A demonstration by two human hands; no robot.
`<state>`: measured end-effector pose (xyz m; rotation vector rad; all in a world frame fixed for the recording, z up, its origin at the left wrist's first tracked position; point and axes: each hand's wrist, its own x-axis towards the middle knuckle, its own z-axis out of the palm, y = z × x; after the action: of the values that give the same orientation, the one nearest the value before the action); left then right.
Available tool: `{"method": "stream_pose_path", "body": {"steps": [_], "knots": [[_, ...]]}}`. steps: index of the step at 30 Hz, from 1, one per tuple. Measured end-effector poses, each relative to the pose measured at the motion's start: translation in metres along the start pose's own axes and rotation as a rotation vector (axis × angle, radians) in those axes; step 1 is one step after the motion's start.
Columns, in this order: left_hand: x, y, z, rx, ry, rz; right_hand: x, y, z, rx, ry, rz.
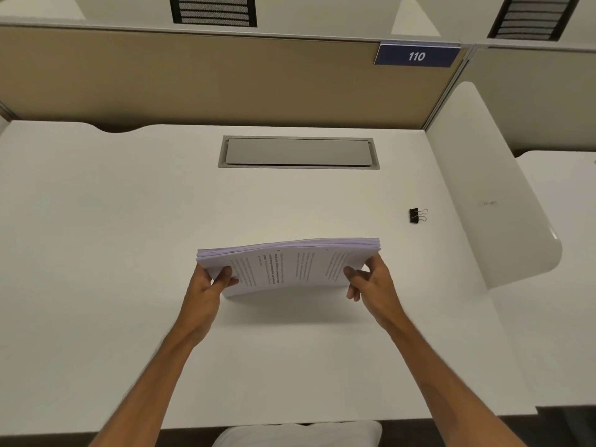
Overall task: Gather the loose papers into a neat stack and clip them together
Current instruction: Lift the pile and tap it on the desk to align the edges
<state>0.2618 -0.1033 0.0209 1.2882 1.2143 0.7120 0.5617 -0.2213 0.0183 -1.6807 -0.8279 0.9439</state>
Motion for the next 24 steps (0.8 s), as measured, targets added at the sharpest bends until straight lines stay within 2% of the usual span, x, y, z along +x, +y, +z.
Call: {"method": "stream_pose_path", "body": {"steps": [6, 12, 18, 22, 24], "knots": [[-0.001, 0.002, -0.002, 0.08, 0.044, 0.017, 0.005, -0.004, -0.014, -0.265, 0.168, -0.096], [0.0, 0.003, 0.001, 0.151, 0.026, 0.019, 0.008, -0.008, -0.017, -0.245, 0.112, -0.118], [0.0, 0.007, 0.003, 0.179, 0.083, 0.017, 0.008, -0.008, -0.018, -0.235, 0.12, -0.171], [0.002, 0.007, -0.001, 0.143, 0.123, 0.022, 0.009, -0.023, -0.026, -0.289, 0.128, -0.217], [0.002, 0.007, -0.004, 0.061, 0.128, 0.024, 0.008, -0.041, -0.032, -0.232, 0.073, -0.28]]}}
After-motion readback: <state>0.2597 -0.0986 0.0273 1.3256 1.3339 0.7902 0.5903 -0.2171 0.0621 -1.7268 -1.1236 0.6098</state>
